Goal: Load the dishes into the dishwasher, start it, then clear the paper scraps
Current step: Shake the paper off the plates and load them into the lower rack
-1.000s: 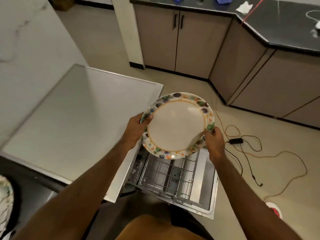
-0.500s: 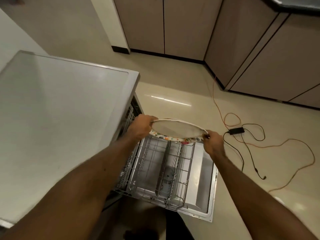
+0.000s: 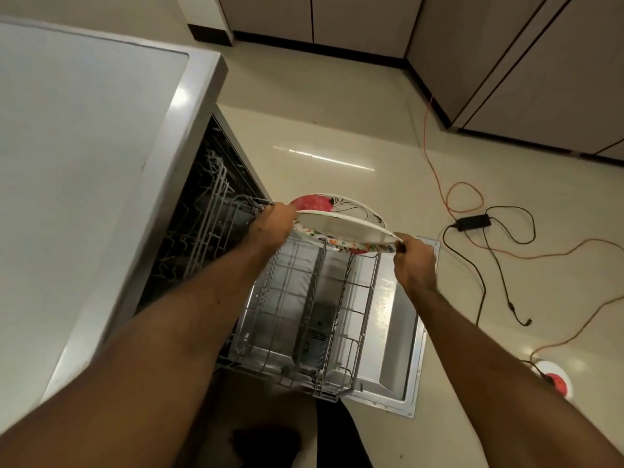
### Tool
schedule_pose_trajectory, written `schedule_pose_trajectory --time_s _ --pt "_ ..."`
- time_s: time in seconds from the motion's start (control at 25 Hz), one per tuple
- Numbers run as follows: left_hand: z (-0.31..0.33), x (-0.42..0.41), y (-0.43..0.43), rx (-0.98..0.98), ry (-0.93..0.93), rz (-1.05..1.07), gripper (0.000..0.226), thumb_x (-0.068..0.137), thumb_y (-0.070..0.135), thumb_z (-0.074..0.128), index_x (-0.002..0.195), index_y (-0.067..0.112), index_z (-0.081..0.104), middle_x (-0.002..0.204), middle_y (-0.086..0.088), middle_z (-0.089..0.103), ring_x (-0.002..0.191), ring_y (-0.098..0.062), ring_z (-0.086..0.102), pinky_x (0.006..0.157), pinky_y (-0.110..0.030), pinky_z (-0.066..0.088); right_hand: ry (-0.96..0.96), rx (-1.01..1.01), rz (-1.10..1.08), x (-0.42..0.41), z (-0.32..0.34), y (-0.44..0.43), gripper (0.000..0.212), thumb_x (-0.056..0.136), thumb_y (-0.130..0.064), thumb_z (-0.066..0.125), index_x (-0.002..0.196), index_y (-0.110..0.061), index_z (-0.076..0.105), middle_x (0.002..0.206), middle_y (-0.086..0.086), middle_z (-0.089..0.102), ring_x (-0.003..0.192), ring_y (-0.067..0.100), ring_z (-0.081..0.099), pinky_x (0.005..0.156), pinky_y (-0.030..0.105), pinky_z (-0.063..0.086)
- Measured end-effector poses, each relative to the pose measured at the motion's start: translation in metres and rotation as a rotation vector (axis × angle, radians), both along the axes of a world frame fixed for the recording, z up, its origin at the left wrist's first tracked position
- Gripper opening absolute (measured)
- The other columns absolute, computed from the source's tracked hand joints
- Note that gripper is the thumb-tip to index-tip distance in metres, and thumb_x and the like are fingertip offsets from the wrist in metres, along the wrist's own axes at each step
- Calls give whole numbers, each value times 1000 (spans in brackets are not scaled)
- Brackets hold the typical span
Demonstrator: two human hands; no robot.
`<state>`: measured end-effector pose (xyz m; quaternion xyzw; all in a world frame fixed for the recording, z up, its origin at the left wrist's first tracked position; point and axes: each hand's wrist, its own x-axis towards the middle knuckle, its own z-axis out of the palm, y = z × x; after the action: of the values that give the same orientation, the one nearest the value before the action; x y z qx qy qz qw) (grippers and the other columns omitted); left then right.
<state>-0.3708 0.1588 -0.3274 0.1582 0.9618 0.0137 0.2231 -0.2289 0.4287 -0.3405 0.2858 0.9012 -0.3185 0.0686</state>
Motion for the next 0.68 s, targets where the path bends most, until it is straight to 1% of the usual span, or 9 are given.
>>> schedule_pose_trajectory --time_s 0.08,0.16,0.2,0.28,0.36,0.48,0.56,0.64,0.68 --pt "-18 1 -6 4 13 -1 20 104 14 52 118 18 64 105 -8 68 98 -28 67 73 -36 54 -18 -12 5 0 -11 0 37 101 1 52 123 -18 75 87 1 66 76 21 62 64 28 46" --pt "-32 1 -9 -14 29 -7 20 104 14 51 121 19 61 110 -7 66 101 -28 64 80 -37 54 -29 -26 -5 -2 -20 -1 35 102 -1 52 123 -18 75 85 3 66 73 21 63 60 27 46" --pt "-37 0 -8 -18 31 -11 21 104 13 50 122 18 60 112 -7 64 102 -29 63 83 -38 53 -40 -25 -17 -4 -23 -2 35 103 -1 52 123 -18 75 84 3 66 72 21 62 58 25 44" --pt "-45 -3 -5 -43 23 -24 22 104 11 51 121 17 63 110 -7 66 100 -27 65 81 -35 53 -60 -9 -32 -7 -30 -3 35 103 0 51 122 -17 75 84 3 64 71 20 61 56 23 40" --pt "-50 -5 -1 -61 12 2 19 104 13 51 116 11 66 105 -6 67 94 -26 65 78 -35 53 -72 5 -46 -12 -35 -5 35 103 1 52 123 -16 75 84 3 62 74 22 61 62 26 44" --pt "-56 -9 6 -68 -81 87 17 102 13 55 111 9 70 102 -8 70 96 -26 68 81 -34 54 -104 0 -72 -20 -44 -4 31 101 2 54 119 -10 77 84 4 60 79 23 59 71 30 46" --pt "-58 -10 9 -98 -107 107 15 99 8 59 108 8 72 102 -10 73 97 -26 70 79 -32 55 -134 -2 -63 -25 -51 -3 27 102 0 55 114 -8 77 85 3 61 80 21 58 73 27 43" --pt "-63 -13 9 -101 -124 132 15 97 5 61 109 4 72 103 -12 73 97 -28 70 76 -31 54 -152 -1 -49 -28 -59 -3 27 102 -1 54 111 -11 78 85 2 63 80 19 59 73 26 43" --pt "-67 -15 8 -87 -122 156 16 96 5 62 110 4 71 104 -13 73 97 -28 70 78 -31 55 -156 -10 -57 -29 -62 -4 27 103 -2 54 110 -11 77 86 2 64 79 19 59 71 27 43"
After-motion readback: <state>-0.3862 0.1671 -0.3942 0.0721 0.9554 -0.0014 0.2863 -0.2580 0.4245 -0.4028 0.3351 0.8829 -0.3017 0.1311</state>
